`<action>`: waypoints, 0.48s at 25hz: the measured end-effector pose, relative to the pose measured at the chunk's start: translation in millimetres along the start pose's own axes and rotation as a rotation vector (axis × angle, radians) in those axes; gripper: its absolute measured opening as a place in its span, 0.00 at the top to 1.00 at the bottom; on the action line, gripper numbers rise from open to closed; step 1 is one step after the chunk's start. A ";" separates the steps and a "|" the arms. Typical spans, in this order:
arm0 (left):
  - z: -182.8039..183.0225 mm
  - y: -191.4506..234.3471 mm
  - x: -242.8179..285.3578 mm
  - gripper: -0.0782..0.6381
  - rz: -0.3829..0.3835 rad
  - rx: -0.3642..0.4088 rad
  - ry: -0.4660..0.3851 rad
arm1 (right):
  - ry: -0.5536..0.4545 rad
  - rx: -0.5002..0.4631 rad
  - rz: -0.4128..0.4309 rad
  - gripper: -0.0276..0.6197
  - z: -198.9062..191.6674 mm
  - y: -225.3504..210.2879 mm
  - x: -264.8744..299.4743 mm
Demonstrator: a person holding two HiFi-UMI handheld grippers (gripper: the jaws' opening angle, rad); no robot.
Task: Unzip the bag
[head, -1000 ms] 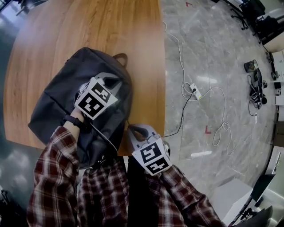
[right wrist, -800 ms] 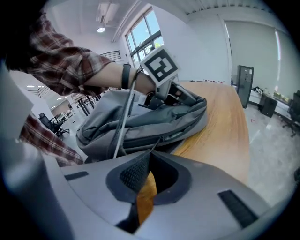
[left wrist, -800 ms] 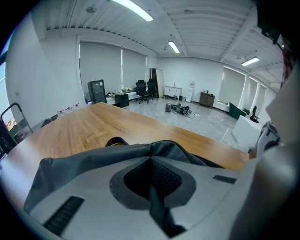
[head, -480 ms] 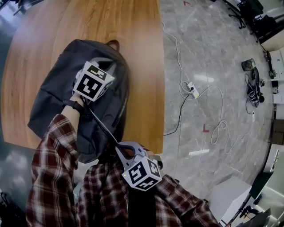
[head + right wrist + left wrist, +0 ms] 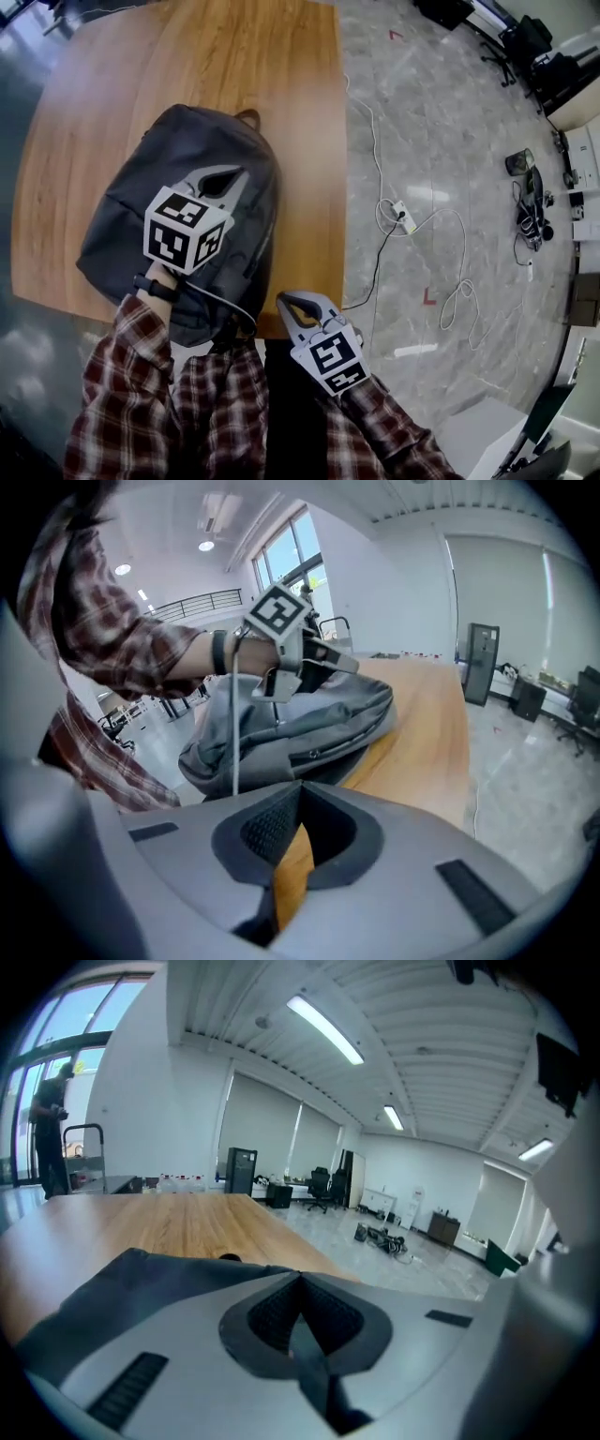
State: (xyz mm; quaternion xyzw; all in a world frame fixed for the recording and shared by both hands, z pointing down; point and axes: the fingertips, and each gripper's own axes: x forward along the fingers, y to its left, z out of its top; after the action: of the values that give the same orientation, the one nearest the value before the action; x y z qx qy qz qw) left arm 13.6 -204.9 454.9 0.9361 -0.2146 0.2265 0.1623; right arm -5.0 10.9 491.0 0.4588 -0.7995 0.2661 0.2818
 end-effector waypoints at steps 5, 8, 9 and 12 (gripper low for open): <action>30.9 -40.0 -73.9 0.88 0.037 -0.114 -0.140 | -0.105 -0.019 -0.033 0.94 67.0 -17.6 -21.2; 48.0 -58.5 -114.9 0.88 0.095 -0.125 -0.209 | -0.193 -0.028 -0.053 0.94 108.4 -22.6 -38.5; 52.4 -65.2 -126.3 0.88 0.111 -0.125 -0.225 | -0.222 -0.032 -0.058 0.94 120.9 -22.7 -45.7; 65.7 -83.5 -153.4 0.88 0.147 -0.103 -0.263 | -0.303 -0.049 -0.073 0.94 157.3 -22.5 -65.7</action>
State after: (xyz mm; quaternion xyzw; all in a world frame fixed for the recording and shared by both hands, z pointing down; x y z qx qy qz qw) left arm -47.0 -109.5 306.3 0.9299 -0.3132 0.1019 0.1639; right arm 10.0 -68.2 339.1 0.5154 -0.8219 0.1637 0.1789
